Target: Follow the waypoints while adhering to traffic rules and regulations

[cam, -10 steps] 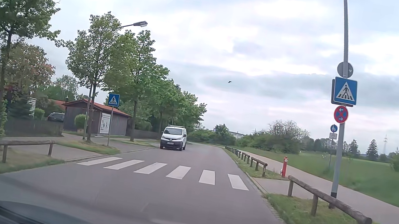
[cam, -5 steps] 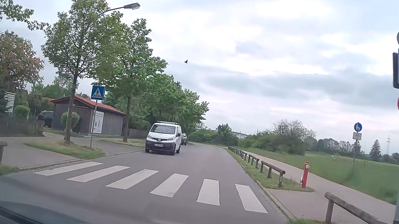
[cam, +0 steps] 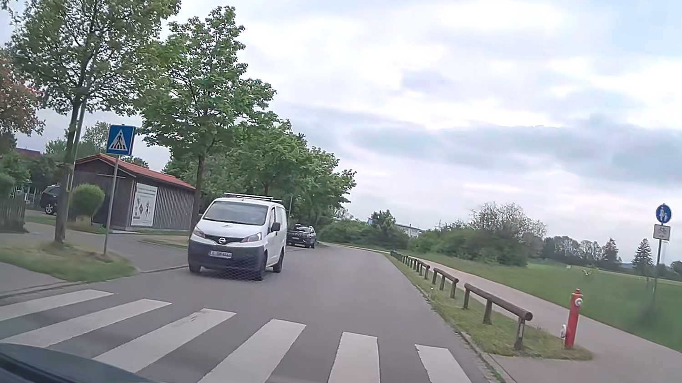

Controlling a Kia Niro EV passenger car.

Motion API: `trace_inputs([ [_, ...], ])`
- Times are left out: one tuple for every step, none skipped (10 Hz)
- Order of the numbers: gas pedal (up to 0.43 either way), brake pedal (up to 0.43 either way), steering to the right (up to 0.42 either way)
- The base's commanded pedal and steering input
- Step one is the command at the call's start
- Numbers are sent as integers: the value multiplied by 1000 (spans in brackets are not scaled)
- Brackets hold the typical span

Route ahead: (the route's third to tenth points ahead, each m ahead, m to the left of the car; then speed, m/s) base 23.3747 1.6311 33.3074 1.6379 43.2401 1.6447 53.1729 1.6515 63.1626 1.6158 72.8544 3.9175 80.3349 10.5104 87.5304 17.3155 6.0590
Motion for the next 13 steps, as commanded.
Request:
trace_inputs([
  [130, 0, 9],
  [130, 0, 9],
  [130, 0, 9],
  [130, 0, 9],
  [130, 0, 6],
  [130, 0, 2],
  [130, 0, 1],
  [130, 0, 1],
  [130, 0, 1],
  [130, 0, 1],
  [130, 0, 1],
  [130, 0, 1],
  [130, 0, 1],
])
